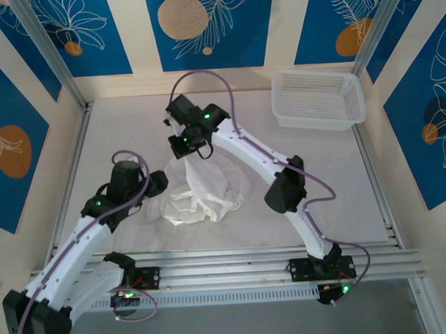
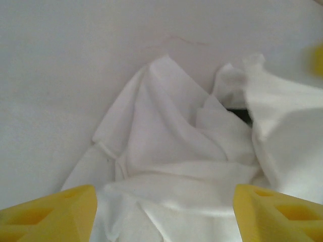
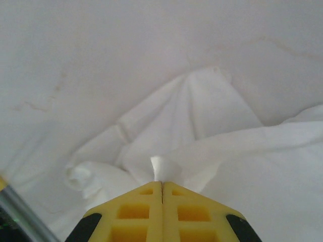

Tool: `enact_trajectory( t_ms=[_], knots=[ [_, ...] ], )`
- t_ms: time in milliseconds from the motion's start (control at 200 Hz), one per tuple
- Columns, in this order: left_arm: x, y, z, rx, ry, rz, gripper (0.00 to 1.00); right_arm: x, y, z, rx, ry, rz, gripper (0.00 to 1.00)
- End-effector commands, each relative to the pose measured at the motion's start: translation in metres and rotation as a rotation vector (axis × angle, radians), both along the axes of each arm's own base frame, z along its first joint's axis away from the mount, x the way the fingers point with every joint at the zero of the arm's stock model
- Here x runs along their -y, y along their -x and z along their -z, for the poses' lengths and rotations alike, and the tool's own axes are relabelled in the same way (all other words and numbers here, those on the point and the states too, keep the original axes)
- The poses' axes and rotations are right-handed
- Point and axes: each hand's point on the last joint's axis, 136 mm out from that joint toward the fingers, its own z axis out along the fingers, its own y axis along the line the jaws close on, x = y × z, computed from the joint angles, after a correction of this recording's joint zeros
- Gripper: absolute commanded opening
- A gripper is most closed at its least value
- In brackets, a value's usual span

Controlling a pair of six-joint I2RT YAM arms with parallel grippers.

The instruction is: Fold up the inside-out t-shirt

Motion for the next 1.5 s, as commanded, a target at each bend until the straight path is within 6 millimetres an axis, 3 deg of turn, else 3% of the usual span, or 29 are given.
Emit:
enact_trajectory(
  t_ms=[0, 65, 165, 240, 325, 520, 680, 780, 875, 885, 935, 1000, 1060, 1135, 1210, 1275, 1380, 1495],
  knots=[
    [0.006, -0.022, -0.015, -0.027, 0.038, 0.052, 0.71, 0.027, 0.012, -0.091, 0.129, -0.158, 0.014, 0.00],
    [0.008, -0.034, -0.009, -0.091, 0.049, 0.056, 0.70, 0.048, 0.021, -0.117, 0.224, -0.192, 0.028, 0.00],
    [0.011, -0.048, 0.009, -0.211, 0.064, 0.057, 0.70, 0.088, 0.030, -0.140, 0.357, -0.238, 0.115, 0.00],
    [0.017, -0.056, 0.028, -0.316, 0.083, 0.076, 0.70, 0.118, 0.038, -0.146, 0.417, -0.279, 0.163, 0.00],
    [0.025, -0.066, 0.049, -0.383, 0.095, 0.101, 0.69, 0.137, 0.050, -0.144, 0.441, -0.337, 0.168, 0.00],
    [0.024, -0.104, 0.083, -0.395, 0.040, 0.082, 0.70, 0.149, 0.072, -0.132, 0.380, -0.380, 0.127, 0.00],
    [0.034, -0.131, 0.113, -0.433, 0.049, 0.096, 0.71, 0.151, 0.073, -0.124, 0.350, -0.368, 0.132, 0.00],
    [0.035, -0.140, 0.131, -0.475, 0.038, 0.093, 0.57, 0.154, 0.070, -0.130, 0.360, -0.376, 0.155, 0.00],
    [0.033, -0.149, 0.127, -0.462, 0.033, 0.089, 0.05, 0.162, 0.065, -0.144, 0.380, -0.394, 0.191, 0.00],
    [0.033, -0.150, 0.124, -0.456, 0.033, 0.089, 0.00, 0.164, 0.064, -0.146, 0.385, -0.397, 0.195, 0.00],
    [0.030, -0.158, 0.107, -0.428, 0.042, 0.084, 0.00, 0.170, 0.059, -0.158, 0.407, -0.416, 0.220, 0.00],
    [0.021, -0.172, 0.064, -0.350, 0.061, 0.075, 0.00, 0.181, 0.052, -0.181, 0.457, -0.459, 0.253, 0.00],
    [0.007, -0.186, -0.001, -0.235, 0.079, 0.057, 0.00, 0.193, 0.046, -0.213, 0.534, -0.501, 0.258, 0.00],
    [-0.019, -0.195, -0.101, -0.039, 0.077, 0.023, 0.00, 0.215, 0.043, -0.265, 0.684, -0.524, 0.261, 0.00],
    [-0.044, -0.185, -0.192, 0.138, 0.075, -0.012, 0.00, 0.239, 0.048, -0.315, 0.853, -0.554, 0.266, 0.00],
    [-0.062, -0.168, -0.248, 0.253, 0.070, -0.045, 0.00, 0.252, 0.058, -0.347, 0.990, -0.605, 0.247, 0.00],
    [-0.073, -0.142, -0.299, 0.378, 0.079, -0.065, 0.00, 0.261, 0.072, -0.378, 1.147, -0.656, 0.208, 0.00],
    [-0.073, -0.123, -0.322, 0.432, 0.094, -0.071, 0.00, 0.264, 0.076, -0.390, 1.175, -0.662, 0.201, 0.00]
  ],
)
